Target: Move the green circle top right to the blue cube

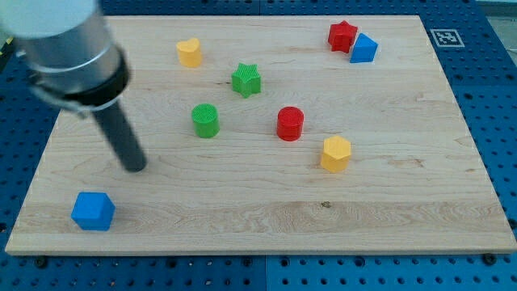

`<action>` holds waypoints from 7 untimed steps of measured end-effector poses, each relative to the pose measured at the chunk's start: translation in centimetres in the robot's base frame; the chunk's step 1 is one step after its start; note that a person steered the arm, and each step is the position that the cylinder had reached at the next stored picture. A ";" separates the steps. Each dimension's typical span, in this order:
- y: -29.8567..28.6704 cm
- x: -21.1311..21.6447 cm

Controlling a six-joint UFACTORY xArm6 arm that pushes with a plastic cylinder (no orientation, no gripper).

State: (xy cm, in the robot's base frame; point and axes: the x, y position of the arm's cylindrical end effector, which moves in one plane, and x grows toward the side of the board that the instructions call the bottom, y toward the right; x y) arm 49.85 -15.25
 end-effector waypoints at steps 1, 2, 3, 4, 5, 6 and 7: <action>3.5 -6.1; 7.0 -9.8; 13.4 -9.0; 12.6 -7.6; 8.7 -7.6; 6.2 -7.6; 6.0 -6.1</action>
State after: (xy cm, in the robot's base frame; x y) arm 43.73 -9.29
